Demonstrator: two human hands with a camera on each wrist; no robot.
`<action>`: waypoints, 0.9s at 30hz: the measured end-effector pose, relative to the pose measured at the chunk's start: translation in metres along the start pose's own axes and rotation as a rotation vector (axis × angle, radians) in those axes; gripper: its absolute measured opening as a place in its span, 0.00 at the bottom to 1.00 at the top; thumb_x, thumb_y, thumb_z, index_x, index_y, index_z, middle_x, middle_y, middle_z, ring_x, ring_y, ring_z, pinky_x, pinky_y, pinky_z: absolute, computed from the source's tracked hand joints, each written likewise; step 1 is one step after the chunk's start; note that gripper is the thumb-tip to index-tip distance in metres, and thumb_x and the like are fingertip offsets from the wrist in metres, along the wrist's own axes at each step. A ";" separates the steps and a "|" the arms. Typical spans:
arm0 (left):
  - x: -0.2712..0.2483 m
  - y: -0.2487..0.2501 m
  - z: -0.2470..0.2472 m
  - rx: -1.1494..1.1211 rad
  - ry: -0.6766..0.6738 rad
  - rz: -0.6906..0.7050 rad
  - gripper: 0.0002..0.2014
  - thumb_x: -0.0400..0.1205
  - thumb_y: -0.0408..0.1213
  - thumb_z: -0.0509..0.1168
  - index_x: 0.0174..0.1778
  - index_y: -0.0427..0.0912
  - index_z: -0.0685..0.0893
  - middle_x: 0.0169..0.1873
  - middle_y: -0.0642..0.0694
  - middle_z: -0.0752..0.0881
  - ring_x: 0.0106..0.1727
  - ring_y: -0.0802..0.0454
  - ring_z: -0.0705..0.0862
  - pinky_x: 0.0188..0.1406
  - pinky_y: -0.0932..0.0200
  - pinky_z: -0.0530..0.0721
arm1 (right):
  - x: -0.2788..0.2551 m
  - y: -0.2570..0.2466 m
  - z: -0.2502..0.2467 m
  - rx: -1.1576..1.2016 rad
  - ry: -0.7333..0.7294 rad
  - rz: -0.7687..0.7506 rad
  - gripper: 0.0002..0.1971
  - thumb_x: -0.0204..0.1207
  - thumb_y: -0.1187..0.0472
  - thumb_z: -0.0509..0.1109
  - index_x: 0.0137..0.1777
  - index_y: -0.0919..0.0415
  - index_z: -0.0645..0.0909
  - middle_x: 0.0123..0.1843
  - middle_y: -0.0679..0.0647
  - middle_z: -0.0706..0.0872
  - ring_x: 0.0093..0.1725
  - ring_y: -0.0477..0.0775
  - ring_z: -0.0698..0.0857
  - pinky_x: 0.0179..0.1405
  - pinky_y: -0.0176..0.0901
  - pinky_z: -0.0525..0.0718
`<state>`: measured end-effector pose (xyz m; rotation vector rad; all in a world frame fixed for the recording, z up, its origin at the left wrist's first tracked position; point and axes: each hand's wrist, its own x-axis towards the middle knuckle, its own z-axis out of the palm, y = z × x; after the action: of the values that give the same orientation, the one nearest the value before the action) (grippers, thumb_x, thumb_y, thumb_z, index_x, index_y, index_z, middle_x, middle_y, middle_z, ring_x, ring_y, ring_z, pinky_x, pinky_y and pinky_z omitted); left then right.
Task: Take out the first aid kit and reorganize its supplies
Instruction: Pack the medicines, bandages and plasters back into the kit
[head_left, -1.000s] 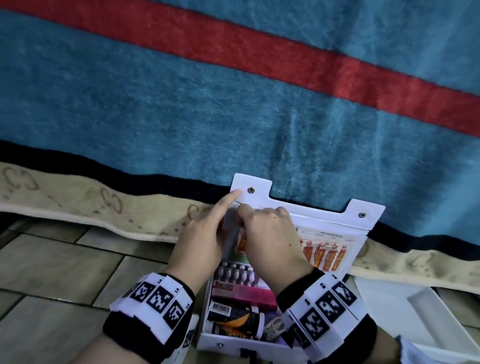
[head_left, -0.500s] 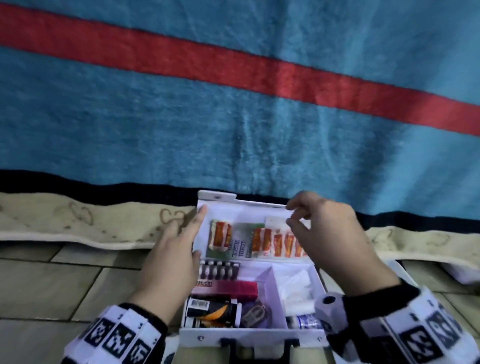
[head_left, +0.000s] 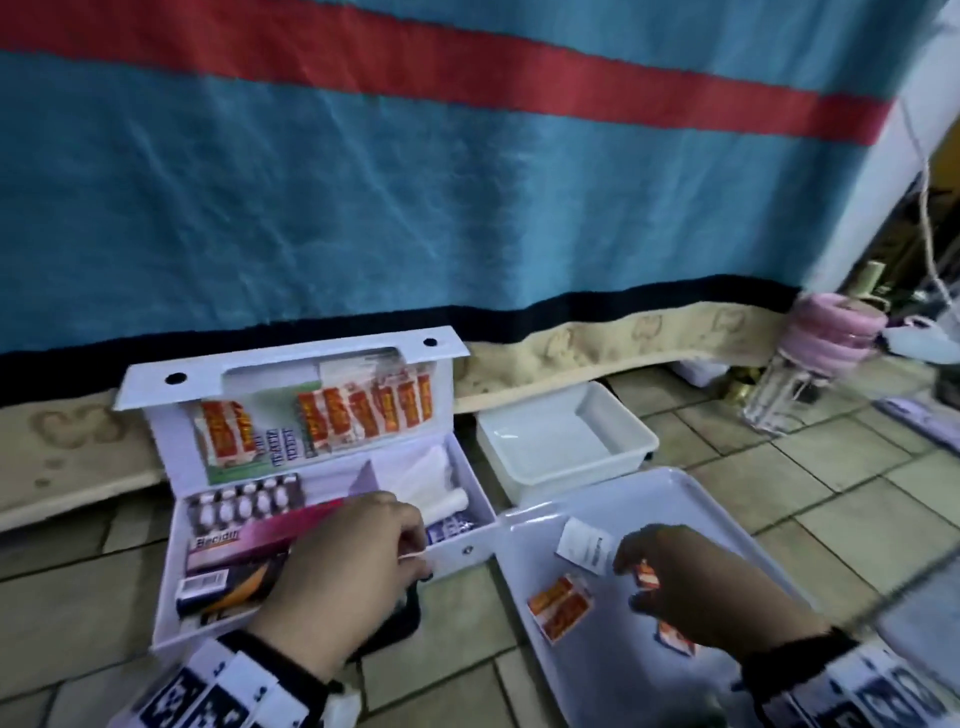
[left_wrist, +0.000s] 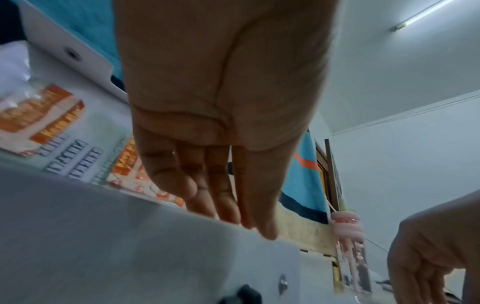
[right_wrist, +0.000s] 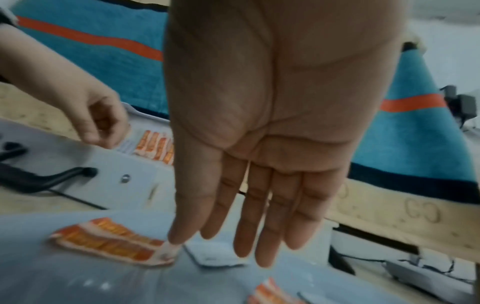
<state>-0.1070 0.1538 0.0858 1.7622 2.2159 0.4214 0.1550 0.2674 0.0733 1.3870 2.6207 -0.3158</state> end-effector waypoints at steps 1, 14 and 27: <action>0.001 0.003 0.003 0.049 0.005 0.002 0.03 0.75 0.43 0.70 0.39 0.53 0.81 0.40 0.56 0.81 0.43 0.58 0.81 0.45 0.57 0.81 | -0.001 -0.003 0.006 0.025 0.003 -0.045 0.16 0.71 0.53 0.72 0.59 0.42 0.80 0.61 0.39 0.80 0.65 0.42 0.77 0.63 0.33 0.69; 0.005 0.014 0.009 0.181 0.056 -0.099 0.12 0.73 0.31 0.63 0.36 0.57 0.76 0.39 0.56 0.86 0.45 0.55 0.84 0.39 0.58 0.83 | 0.020 -0.059 0.022 -0.313 -0.057 -0.220 0.20 0.76 0.65 0.62 0.68 0.58 0.70 0.65 0.59 0.79 0.67 0.62 0.75 0.66 0.54 0.69; -0.013 -0.009 0.008 0.018 0.146 0.052 0.04 0.77 0.41 0.67 0.43 0.56 0.80 0.45 0.61 0.82 0.46 0.62 0.81 0.45 0.62 0.80 | 0.029 -0.086 -0.013 -0.358 -0.291 -0.226 0.05 0.69 0.62 0.74 0.41 0.63 0.84 0.44 0.58 0.87 0.48 0.58 0.86 0.46 0.42 0.80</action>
<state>-0.1091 0.1395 0.0757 1.8563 2.2815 0.5604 0.0673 0.2468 0.0889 0.8643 2.4382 -0.0604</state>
